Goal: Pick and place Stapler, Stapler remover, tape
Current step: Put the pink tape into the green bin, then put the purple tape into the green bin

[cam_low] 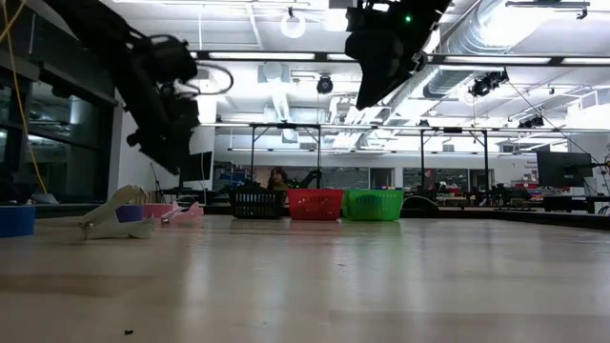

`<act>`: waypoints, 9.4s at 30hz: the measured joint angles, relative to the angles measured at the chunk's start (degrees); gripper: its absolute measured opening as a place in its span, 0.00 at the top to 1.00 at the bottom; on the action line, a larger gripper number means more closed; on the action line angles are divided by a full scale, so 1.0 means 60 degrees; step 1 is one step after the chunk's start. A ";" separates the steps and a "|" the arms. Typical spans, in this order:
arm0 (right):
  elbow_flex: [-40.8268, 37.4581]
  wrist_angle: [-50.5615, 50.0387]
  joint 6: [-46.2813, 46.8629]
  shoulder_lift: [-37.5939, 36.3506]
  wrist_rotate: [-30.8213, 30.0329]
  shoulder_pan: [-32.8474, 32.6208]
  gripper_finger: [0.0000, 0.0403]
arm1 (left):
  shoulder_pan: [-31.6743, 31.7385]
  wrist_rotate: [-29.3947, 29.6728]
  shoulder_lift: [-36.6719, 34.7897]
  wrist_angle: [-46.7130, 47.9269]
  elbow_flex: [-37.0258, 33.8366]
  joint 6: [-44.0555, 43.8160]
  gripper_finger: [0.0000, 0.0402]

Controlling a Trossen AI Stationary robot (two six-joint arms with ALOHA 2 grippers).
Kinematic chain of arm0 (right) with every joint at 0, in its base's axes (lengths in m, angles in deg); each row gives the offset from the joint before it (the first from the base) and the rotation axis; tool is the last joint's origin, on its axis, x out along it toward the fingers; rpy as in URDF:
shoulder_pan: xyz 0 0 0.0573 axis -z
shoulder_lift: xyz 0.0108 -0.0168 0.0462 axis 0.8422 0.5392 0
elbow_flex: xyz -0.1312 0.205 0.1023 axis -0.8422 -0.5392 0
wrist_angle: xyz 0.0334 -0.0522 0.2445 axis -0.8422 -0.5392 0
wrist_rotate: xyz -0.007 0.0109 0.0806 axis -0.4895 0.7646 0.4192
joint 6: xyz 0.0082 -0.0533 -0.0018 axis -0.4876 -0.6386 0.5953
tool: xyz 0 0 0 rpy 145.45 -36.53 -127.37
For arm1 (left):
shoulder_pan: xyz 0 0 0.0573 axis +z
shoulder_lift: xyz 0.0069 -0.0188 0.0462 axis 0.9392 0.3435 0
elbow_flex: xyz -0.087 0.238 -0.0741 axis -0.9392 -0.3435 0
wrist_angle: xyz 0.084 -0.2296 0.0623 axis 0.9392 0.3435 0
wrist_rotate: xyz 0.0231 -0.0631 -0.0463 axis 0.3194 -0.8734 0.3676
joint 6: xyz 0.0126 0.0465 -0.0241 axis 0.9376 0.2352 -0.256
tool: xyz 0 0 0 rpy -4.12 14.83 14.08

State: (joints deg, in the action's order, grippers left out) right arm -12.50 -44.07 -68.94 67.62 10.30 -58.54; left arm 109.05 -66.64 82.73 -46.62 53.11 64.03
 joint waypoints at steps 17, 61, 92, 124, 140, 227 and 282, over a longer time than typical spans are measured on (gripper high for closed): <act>-0.0007 -0.0013 -0.0073 0.0007 -0.0251 -0.0208 0.58 | 0.0921 -0.0063 0.2720 0.1880 0.1531 0.0215 0.42; -0.0015 0.2754 -0.0823 0.2002 -0.0680 -0.0179 0.58 | 0.0761 -0.5580 0.0026 0.1020 0.1525 0.2988 0.91; -0.0015 1.2407 -0.5608 0.2375 0.3240 -0.0057 0.59 | -0.1928 -0.9722 -0.2217 -0.1563 0.1485 0.3999 0.91; -0.0011 1.2860 -0.5577 0.2375 0.4281 0.0338 0.94 | -0.1922 -1.0158 -0.1664 -0.2563 0.1489 0.3409 0.79; 0.0004 1.1266 -0.5177 0.2367 0.1887 0.0344 0.94 | -0.1902 -0.6832 -0.1788 -0.2081 0.1489 0.3231 0.65; -0.0018 0.2703 -0.1647 0.1676 0.5207 0.6919 0.79 | -0.1902 -0.1574 -0.1803 0.2018 0.1489 0.2357 0.65; -0.0011 0.1701 -0.2320 0.0153 0.5489 0.3872 0.79 | -0.4303 0.0003 0.1305 0.4706 0.1106 -0.3754 0.65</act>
State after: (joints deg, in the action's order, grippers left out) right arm -12.57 -33.86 -82.87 68.54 43.24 -35.31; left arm 83.23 -66.63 90.56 -18.39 59.75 41.51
